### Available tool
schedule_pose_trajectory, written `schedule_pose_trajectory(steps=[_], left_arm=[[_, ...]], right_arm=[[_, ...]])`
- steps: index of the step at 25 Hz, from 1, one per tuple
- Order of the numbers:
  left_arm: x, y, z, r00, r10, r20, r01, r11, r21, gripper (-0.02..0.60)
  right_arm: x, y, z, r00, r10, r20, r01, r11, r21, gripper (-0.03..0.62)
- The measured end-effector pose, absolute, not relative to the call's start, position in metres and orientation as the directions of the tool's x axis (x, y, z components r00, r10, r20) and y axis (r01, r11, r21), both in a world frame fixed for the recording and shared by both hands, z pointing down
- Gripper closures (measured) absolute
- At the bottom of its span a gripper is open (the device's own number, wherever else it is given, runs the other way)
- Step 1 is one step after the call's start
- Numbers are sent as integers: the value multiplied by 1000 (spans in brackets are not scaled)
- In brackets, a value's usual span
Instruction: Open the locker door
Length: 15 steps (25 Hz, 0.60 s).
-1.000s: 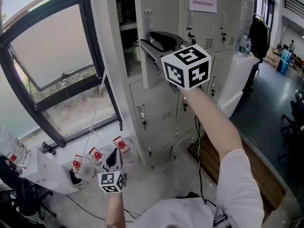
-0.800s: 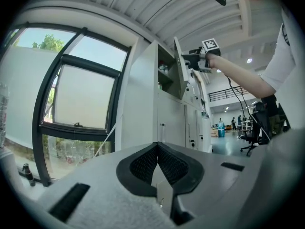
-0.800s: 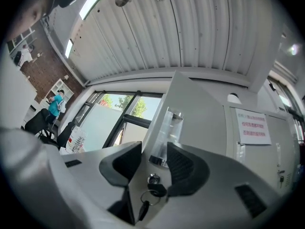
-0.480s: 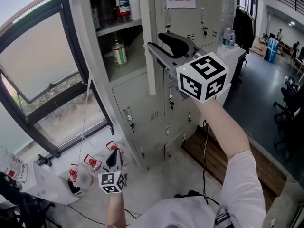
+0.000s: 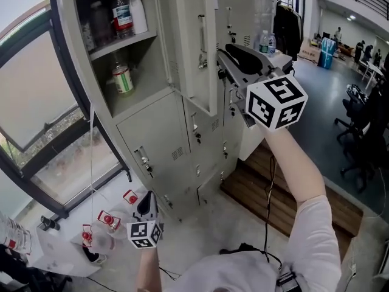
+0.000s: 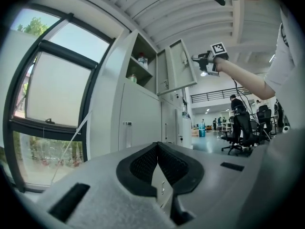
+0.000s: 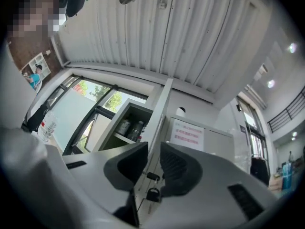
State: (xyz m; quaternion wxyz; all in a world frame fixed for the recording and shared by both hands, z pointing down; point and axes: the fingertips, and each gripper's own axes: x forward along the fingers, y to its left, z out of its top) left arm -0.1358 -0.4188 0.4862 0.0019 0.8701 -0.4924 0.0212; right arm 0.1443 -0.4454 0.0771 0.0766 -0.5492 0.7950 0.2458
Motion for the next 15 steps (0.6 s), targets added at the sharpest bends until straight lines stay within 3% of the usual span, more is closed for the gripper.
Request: schedule_pose_trajectory(steps=[4,15], left_arm=[[-119,-424,484,536,-843,38,-843,-537,-22,578],[-122,-430,479,512,-858,45,-857,-514,-35,578]], right_arm=[[188,-449,86,-317,-857,-407,-944,244,221,565],[191,-463,166,-351,-881,-318,-935,308,178,576]])
